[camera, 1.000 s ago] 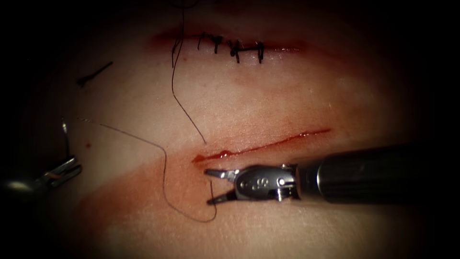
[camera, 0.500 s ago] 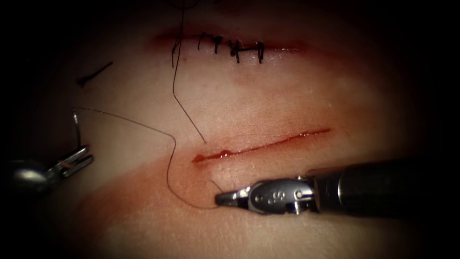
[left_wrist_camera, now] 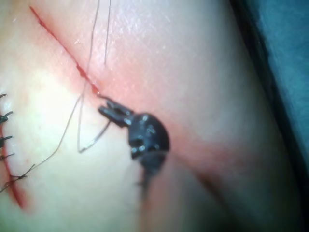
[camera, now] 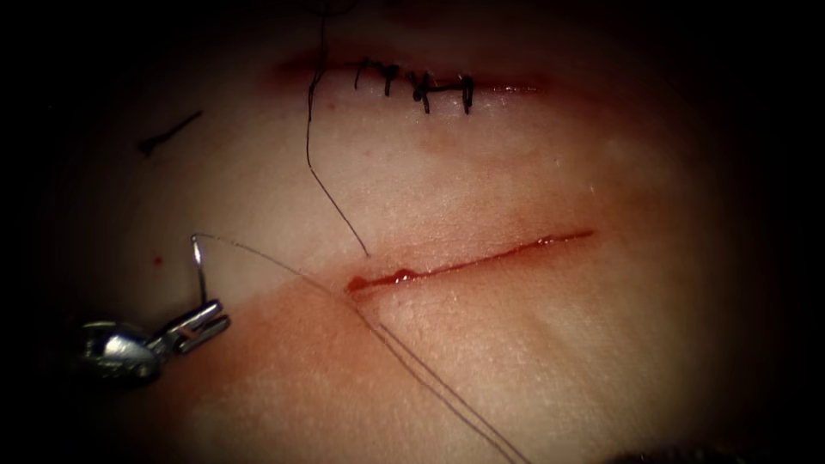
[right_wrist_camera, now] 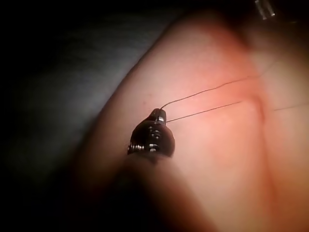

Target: Wound Closure

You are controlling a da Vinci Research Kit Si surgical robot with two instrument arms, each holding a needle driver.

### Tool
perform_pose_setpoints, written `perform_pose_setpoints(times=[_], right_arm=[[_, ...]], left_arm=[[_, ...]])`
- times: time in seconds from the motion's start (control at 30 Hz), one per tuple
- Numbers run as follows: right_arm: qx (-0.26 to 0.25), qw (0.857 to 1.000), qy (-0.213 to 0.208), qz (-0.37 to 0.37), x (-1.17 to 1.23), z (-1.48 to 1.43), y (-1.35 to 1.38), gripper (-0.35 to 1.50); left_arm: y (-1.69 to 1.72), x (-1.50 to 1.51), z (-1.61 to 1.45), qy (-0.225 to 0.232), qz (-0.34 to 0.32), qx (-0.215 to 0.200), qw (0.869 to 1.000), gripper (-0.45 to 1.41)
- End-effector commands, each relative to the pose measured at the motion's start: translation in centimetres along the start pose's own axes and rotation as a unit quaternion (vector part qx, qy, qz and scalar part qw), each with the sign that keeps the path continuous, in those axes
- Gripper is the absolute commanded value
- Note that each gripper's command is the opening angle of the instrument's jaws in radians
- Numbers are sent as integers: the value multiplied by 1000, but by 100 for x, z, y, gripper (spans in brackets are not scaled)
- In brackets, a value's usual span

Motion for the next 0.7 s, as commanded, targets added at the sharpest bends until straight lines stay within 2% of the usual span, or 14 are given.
perform_pose_setpoints(times=[0.03, 0.07, 0.1, 0.17, 0.3, 0.4, 0.43, 0.5, 0.57, 0.63, 0.7], right_arm=[[8, 1000, 13, 3, 3, 8, -10, -35], [3, 1000, 22, 9, 5, 9, -7, -25], [-10, 999, 37, 18, 5, 12, 2, 78], [-32, 999, 31, 27, -1, 12, 16, 131], [-33, 999, 28, 30, -13, 6, 27, 140], [-20, 998, 42, 33, -42, -15, 33, 145], [-20, 998, 42, 33, -42, -15, 33, 145], [-1, 995, 80, 56, -63, -39, 34, 143], [0, 993, 106, 59, -76, -57, 40, 130], [-16, 990, 124, 68, -83, -66, 56, 128], [-56, 986, 136, 80, -83, -63, 87, 126]], left_arm=[[10, -4, 5, 0, -1, -3, 1000, -45], [12, -5, 5, -1, 0, -4, 1000, -45], [15, -7, 2, 0, 2, -5, 1000, -45], [16, -10, -5, 2, 1, -7, 1000, -45], [13, -16, -17, 0, 1, -7, 1000, -45], [3, -28, -39, -10, -2, -3, 1000, -45], [3, -28, -39, -10, -2, -3, 1000, -45], [0, -32, -47, -13, -1, -2, 1000, -45], [0, -34, -51, -14, -1, -2, 1000, -45], [2, -34, -52, -15, -3, -1, 1000, -45], [5, -32, -48, -17, -3, 1, 1000, -45]])
